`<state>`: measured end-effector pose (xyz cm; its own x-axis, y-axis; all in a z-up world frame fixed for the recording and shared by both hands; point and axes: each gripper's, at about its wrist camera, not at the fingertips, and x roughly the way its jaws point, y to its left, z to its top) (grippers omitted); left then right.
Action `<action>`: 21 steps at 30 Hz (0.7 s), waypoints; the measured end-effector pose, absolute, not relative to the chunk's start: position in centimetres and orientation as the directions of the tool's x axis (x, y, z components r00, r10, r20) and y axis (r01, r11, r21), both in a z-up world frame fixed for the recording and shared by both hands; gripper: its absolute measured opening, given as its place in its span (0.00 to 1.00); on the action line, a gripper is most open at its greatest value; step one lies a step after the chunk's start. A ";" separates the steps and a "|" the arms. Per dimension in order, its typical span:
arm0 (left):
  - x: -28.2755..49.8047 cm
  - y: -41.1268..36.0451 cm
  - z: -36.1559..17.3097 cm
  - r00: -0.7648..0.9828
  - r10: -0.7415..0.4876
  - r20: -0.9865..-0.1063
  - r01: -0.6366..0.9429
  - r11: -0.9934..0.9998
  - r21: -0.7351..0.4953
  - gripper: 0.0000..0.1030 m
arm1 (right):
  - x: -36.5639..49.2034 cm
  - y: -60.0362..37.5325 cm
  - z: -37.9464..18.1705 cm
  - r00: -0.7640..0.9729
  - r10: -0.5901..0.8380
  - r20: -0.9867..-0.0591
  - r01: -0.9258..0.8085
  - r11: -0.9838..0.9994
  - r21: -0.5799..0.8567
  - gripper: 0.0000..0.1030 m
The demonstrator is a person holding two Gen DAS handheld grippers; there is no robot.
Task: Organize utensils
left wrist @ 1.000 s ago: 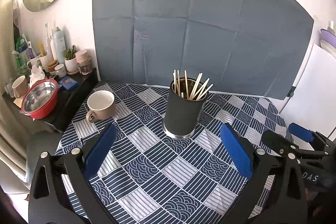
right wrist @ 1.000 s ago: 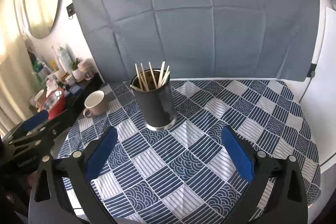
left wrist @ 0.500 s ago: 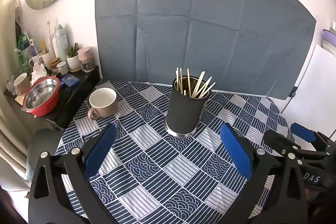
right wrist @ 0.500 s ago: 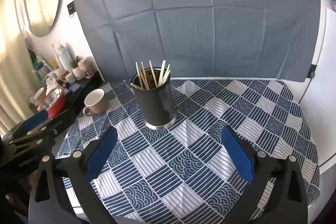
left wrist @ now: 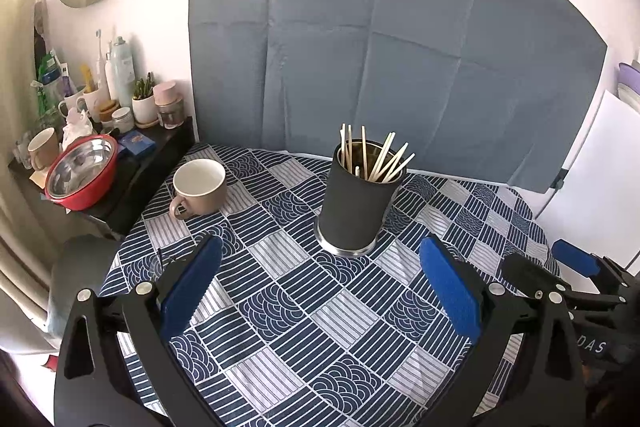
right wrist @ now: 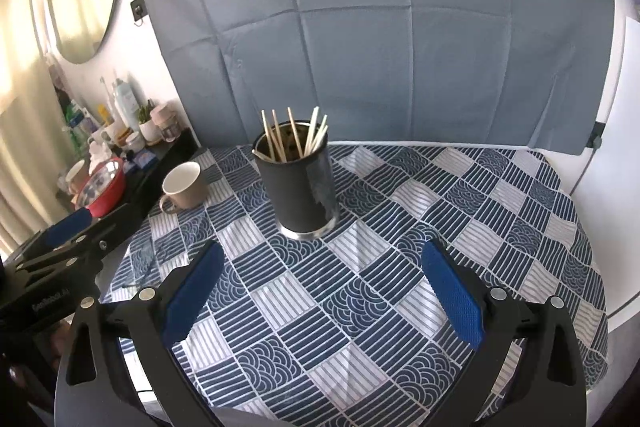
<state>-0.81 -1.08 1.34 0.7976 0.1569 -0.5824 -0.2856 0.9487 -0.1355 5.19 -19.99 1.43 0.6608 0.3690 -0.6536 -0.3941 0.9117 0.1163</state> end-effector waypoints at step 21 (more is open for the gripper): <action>-1.0 -1.0 1.3 0.790 0.177 -0.587 -0.300 0.947 -0.118 0.94 | 5.3 -19.6 1.2 0.642 0.387 -0.662 -0.417 0.901 0.122 0.92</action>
